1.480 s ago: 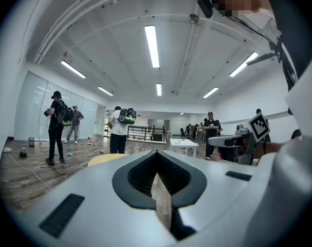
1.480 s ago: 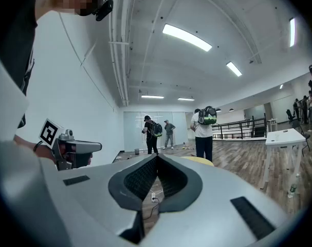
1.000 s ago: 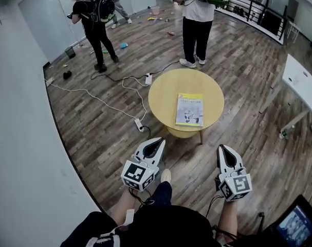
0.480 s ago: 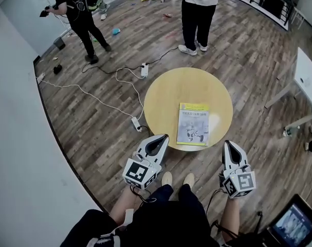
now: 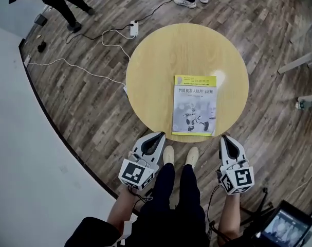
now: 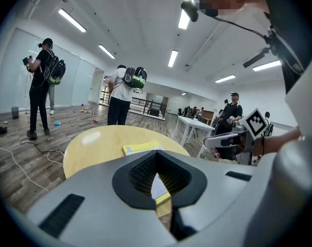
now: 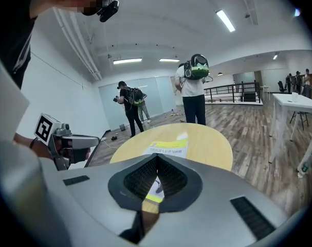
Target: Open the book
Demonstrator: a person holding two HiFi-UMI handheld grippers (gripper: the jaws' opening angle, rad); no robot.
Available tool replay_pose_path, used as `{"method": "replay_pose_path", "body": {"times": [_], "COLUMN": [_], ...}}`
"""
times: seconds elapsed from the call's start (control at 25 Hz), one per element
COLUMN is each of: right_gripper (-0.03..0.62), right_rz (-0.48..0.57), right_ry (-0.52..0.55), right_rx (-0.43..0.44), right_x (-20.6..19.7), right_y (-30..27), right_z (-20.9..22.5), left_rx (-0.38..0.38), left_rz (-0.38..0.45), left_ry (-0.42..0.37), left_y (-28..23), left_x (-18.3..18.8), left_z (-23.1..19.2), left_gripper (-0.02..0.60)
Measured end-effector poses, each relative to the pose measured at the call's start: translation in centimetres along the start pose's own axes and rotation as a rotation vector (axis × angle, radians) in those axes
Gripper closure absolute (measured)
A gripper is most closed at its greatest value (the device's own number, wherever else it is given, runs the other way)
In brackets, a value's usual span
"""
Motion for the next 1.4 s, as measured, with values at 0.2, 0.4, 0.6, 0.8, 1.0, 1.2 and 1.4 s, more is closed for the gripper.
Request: {"method": "replay_pose_path", "body": {"times": [0.2, 0.4, 0.6, 0.8, 1.0, 1.2, 1.4], "right_gripper": [0.589, 0.398, 0.398, 0.411, 0.553, 0.569, 0.580], "right_rz": [-0.134, -0.229, -0.251, -0.310, -0.294, -0.277, -0.243], "right_ry": [-0.140, -0.210, -0.246, -0.261, -0.308, -0.328, -0.319], "right_rx": [-0.039, -0.015, -0.034, -0.028, -0.037, -0.043, -0.052], "right_x": [-3.2, -4.4, -4.7, -5.5, -5.5, -5.6, -4.9], "right_y": [-5.7, -8.7, -10.2, -11.3, -11.2, -11.1, -10.4], "right_z": [3.0, 3.8, 4.8, 4.8, 5.0, 5.1, 4.7], "left_rx": [-0.008, 0.006, 0.023, 0.032, 0.028, 0.028, 0.041], "left_rz": [-0.024, -0.011, -0.019, -0.036, -0.041, -0.045, -0.034], "left_ry": [0.015, 0.033, 0.043, 0.060, 0.068, 0.069, 0.074], "left_y": [-3.0, -2.4, -2.6, -2.8, -3.0, -3.1, -2.1], "left_x": [-1.7, -1.5, -1.8, -2.4, -2.7, -3.1, -3.1], "left_z": [-1.1, -1.5, -2.1, -2.8, -2.9, -3.1, -3.5], "left_gripper": [0.584, 0.584, 0.584, 0.584, 0.584, 0.584, 0.584]}}
Point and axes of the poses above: the fingertips, and each gripper's own axes: y backward along the fingers, z to its right, x out of its top, the point moved 6 cm from there along y, backward along the fingers, and after that the axes turned 14 degrees about -z, right-handed, at the moved point
